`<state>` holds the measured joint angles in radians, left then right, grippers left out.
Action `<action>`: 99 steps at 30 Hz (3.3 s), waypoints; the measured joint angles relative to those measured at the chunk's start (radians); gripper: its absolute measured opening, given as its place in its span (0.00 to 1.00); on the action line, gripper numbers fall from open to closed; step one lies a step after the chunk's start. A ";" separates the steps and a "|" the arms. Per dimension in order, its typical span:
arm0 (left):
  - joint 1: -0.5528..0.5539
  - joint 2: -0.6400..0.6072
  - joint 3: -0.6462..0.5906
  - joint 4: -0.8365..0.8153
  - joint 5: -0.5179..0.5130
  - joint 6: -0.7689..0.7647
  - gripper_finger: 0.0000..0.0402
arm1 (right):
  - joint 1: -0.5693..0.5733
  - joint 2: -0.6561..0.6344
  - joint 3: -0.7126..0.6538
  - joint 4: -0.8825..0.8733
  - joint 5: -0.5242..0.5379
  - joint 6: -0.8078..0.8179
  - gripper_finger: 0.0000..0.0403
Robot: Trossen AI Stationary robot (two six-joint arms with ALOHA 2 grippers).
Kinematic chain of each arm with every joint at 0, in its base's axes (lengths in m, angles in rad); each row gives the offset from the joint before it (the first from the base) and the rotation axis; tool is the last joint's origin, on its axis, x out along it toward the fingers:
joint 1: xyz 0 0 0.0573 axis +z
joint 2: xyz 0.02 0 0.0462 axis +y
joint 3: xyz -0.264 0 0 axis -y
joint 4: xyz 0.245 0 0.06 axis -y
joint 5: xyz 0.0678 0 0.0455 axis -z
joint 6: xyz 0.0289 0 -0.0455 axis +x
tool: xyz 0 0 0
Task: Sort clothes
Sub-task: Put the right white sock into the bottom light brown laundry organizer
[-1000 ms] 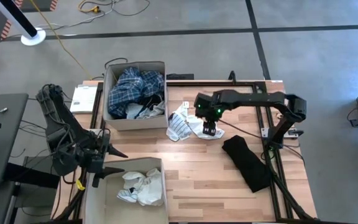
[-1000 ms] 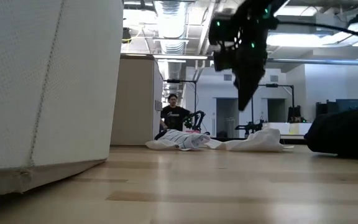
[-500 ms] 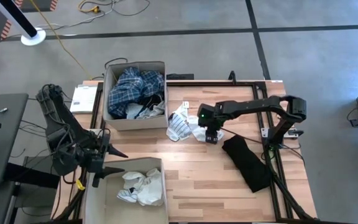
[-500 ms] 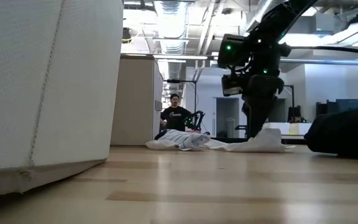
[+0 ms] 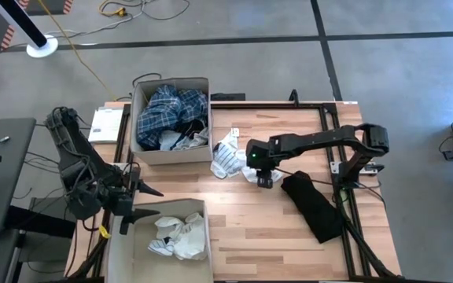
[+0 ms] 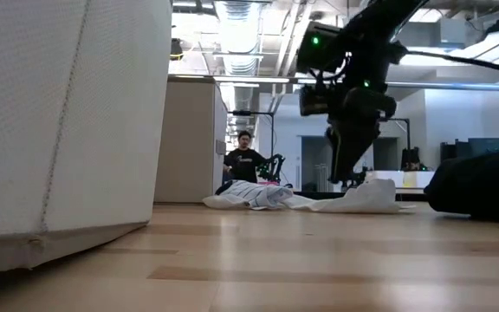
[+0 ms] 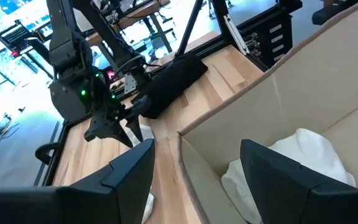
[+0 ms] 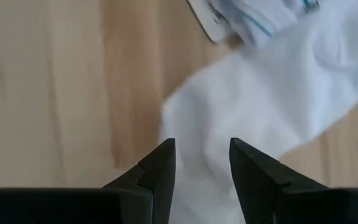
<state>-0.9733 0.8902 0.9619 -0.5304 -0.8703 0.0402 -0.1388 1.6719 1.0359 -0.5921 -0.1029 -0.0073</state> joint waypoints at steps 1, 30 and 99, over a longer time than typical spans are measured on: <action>0.000 0.000 0.000 0.000 0.000 0.000 0.58 | 0.008 0.000 0.007 0.002 0.002 -0.002 0.41; 0.000 0.045 0.000 0.006 0.001 -0.012 0.58 | 0.036 0.100 0.017 -0.090 0.029 -0.070 0.03; 0.727 0.283 0.000 0.549 0.632 0.372 0.02 | 0.289 -0.082 0.602 0.135 0.106 -0.480 0.02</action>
<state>-0.2462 1.1732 0.9619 0.0182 -0.2388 0.4120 0.1501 1.5902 1.6375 -0.4570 0.0032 -0.4875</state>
